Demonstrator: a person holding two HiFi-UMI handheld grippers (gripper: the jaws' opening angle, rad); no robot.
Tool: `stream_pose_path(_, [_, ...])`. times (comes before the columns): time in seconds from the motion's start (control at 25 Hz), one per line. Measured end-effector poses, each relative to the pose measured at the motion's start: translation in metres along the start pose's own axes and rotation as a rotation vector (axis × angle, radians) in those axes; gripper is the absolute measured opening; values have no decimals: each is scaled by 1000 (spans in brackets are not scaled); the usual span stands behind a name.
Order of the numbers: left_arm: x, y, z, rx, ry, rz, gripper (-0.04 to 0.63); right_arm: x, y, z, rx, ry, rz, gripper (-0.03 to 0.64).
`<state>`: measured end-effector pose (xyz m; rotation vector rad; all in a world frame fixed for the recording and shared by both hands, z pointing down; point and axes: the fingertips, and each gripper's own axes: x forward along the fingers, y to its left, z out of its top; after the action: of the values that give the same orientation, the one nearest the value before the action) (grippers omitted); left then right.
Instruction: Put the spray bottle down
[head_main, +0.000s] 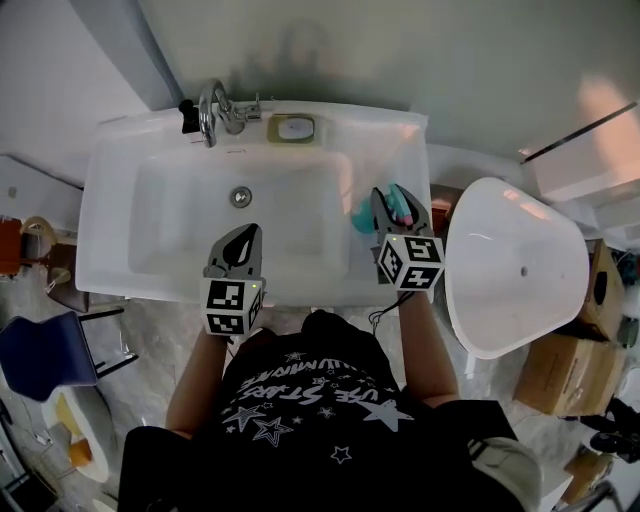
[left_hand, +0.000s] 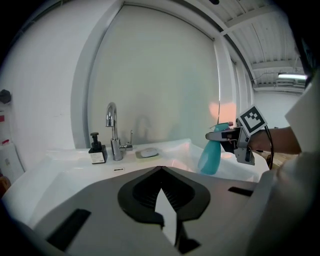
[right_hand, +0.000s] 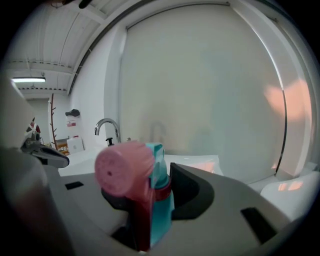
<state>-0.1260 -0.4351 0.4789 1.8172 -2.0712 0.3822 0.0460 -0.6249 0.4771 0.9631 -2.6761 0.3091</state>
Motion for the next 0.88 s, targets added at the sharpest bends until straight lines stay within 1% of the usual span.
stream_pose_path(0.28, [4,-1,-3,-4,32,38,15,21,-5,-10,-32,29,33,152])
stream_pose_path(0.4, [6,-2,-5,-7,32,49,15,24,-4,-17,-49,43,42,150])
stream_pose_path(0.68, [6,-3,-4,-7,31,49,15,25,0,-18,-90,19,42,151])
stream_pose_path(0.88, [7,-2,-4,-5,31,40,15,25,3,-20,-100,36,42,156])
